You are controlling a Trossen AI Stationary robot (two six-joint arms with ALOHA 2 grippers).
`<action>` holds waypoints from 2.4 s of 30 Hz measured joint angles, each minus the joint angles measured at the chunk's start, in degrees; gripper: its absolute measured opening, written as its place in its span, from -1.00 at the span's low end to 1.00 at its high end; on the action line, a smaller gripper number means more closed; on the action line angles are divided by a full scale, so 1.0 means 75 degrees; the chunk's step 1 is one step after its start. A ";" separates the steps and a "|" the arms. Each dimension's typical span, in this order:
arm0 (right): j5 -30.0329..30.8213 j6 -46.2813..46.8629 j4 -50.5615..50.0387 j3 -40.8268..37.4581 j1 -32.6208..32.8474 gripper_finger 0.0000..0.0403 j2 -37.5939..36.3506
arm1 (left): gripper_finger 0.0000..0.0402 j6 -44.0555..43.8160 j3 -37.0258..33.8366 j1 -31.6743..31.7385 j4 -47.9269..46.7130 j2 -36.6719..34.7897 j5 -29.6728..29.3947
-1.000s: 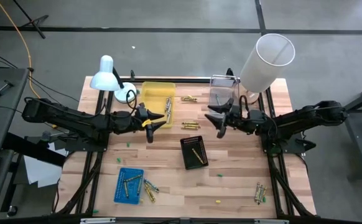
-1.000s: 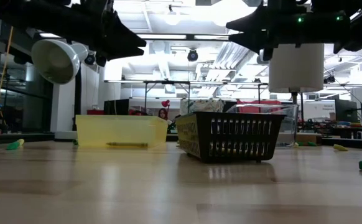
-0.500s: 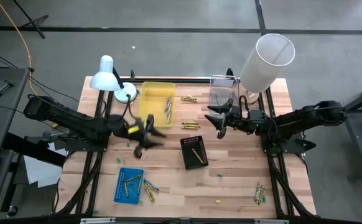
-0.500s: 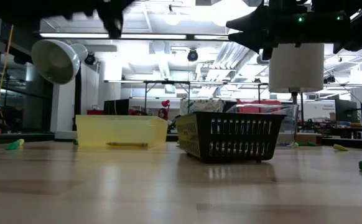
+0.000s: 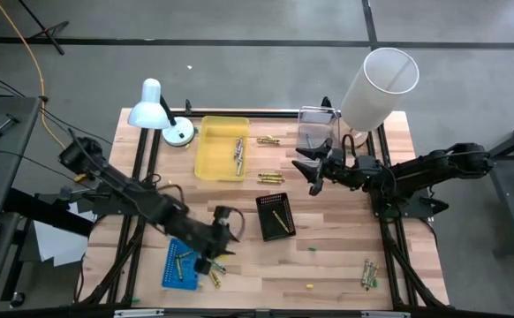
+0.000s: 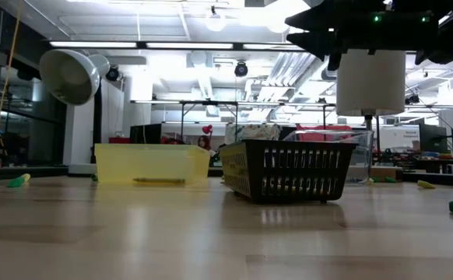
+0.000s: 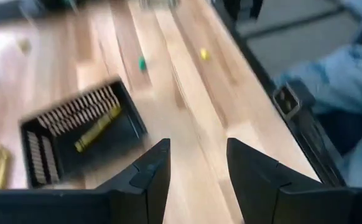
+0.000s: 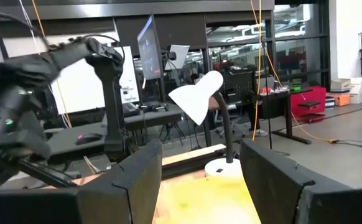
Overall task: Sort crayons
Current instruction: Put the blue crayon into the transparent bin
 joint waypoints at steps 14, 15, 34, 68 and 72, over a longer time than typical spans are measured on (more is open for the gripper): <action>0.0000 0.0012 0.0048 0.0000 0.0000 0.04 0.0003 | -0.27 -0.1214 0.1273 -0.0600 -0.2799 0.2687 0.0593; 0.0000 0.0008 0.0048 0.0000 0.0000 0.04 0.0003 | -0.27 -0.1078 0.1273 -0.0633 -0.2824 0.2853 0.0660; -0.0001 0.0059 -0.0019 0.0000 -0.0001 0.04 0.0003 | -0.27 -0.0157 0.1270 -0.0681 -0.3194 0.3664 0.1320; -0.0003 0.0200 -0.0220 -0.0003 -0.0041 0.04 0.0002 | -0.27 0.0222 0.0942 -0.0512 -0.2684 0.3625 0.1608; -0.0003 0.0296 -0.0246 -0.0003 -0.0038 0.04 0.0003 | -0.27 0.0161 0.0785 -0.0477 -0.2490 0.3650 0.1592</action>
